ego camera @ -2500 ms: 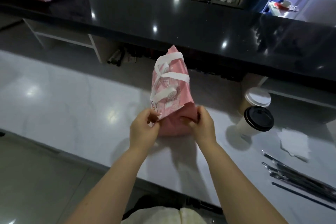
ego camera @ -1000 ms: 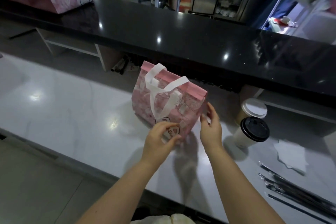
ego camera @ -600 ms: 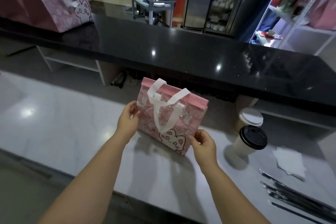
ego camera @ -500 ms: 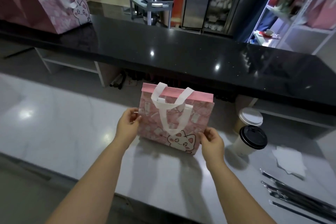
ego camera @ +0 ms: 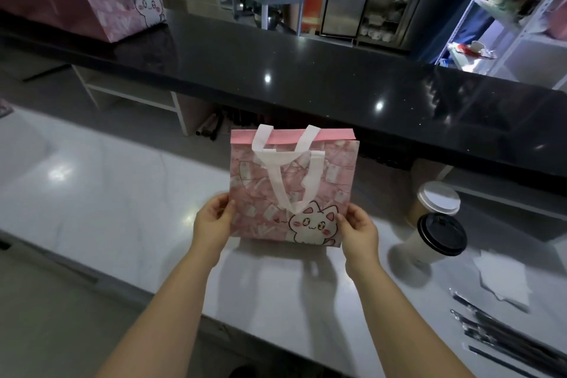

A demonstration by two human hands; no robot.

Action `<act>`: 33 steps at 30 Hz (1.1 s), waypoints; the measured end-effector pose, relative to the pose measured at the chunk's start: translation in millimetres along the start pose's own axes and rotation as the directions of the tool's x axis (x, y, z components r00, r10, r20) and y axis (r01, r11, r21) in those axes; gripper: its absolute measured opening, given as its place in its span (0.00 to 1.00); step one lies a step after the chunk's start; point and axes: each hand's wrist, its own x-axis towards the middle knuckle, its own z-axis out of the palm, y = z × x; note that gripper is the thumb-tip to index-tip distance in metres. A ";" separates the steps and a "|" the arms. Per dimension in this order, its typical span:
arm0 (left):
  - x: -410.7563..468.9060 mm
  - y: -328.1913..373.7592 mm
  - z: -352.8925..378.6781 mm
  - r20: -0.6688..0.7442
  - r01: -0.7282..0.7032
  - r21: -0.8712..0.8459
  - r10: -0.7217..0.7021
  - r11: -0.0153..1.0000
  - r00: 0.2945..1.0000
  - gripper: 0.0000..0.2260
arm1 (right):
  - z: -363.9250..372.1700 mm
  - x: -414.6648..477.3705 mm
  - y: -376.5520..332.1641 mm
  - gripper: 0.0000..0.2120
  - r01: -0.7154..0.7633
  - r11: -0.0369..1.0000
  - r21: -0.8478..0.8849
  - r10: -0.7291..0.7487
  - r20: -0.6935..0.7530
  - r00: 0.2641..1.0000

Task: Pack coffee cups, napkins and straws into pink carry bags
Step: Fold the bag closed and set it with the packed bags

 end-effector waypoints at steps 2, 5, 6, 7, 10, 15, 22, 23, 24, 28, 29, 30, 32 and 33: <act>-3.6 3.0 -16.6 -0.054 -0.017 -0.045 0.014 0.999 0.998 0.11 | 16.6 -0.4 -3.5 0.12 -0.011 1.000 0.027 0.010 0.046 0.999; -13.3 5.4 -47.2 -0.154 -0.031 -0.099 0.016 0.995 0.988 0.13 | 49.8 -1.2 -3.5 0.12 -0.045 0.997 0.059 0.038 0.116 0.992; -17.5 6.8 -58.8 -0.200 -0.039 -0.119 0.015 0.992 0.980 0.13 | 62.8 -2.4 -2.2 0.12 -0.059 0.996 0.067 0.048 0.153 0.987; -22.4 8.9 -74.4 -0.263 -0.055 -0.138 0.017 0.989 0.965 0.13 | 80.4 -4.6 0.0 0.12 -0.077 0.995 0.069 0.061 0.207 0.976; -35.1 16.2 -114.4 -0.402 -0.106 -0.163 0.032 0.981 0.915 0.13 | 125.0 -14.7 5.5 0.12 -0.101 0.994 0.041 0.080 0.355 0.931; -57.0 26.4 -206.3 -0.617 -0.152 -0.195 -0.001 0.969 0.787 0.11 | 224.2 -57.3 20.2 0.10 -0.146 0.988 -0.056 0.151 0.585 0.797; -76.0 30.3 -370.0 -0.789 -0.245 -0.181 0.008 0.952 0.614 0.14 | 389.3 -150.3 48.8 0.07 -0.151 0.984 -0.096 0.170 0.771 0.614; -77.1 32.5 -398.0 -0.802 -0.261 -0.184 0.009 0.948 0.597 0.14 | 416.2 -166.4 53.5 0.07 -0.158 0.983 -0.098 0.173 0.787 0.592; -77.8 35.0 -426.9 -0.813 -0.272 -0.182 0.011 0.945 0.582 0.14 | 443.4 -182.7 58.6 0.07 -0.167 0.981 -0.097 0.176 0.802 0.571; -75.0 53.0 -543.1 -0.857 -0.301 -0.149 0.029 0.942 0.514 0.13 | 553.3 -250.1 75.3 0.09 -0.207 0.975 -0.078 0.172 0.854 0.490; -71.5 59.1 -570.4 -0.862 -0.309 -0.141 0.037 0.941 0.505 0.13 | 579.6 -265.5 78.7 0.10 -0.217 0.973 -0.075 0.173 0.864 0.473; -66.8 65.3 -596.5 -0.867 -0.313 -0.136 0.041 0.940 0.497 0.13 | 604.7 -279.4 81.8 0.10 -0.220 0.972 -0.079 0.175 0.871 0.458; -54.6 77.6 -646.6 -0.883 -0.313 -0.128 0.035 0.941 0.468 0.14 | 653.9 -302.6 87.0 0.11 -0.212 0.973 -0.092 0.178 0.883 0.435; -47.8 83.1 -670.4 -0.892 -0.303 -0.122 0.029 0.945 0.450 0.13 | 678.2 -311.4 89.4 0.11 -0.205 0.974 -0.094 0.175 0.886 0.429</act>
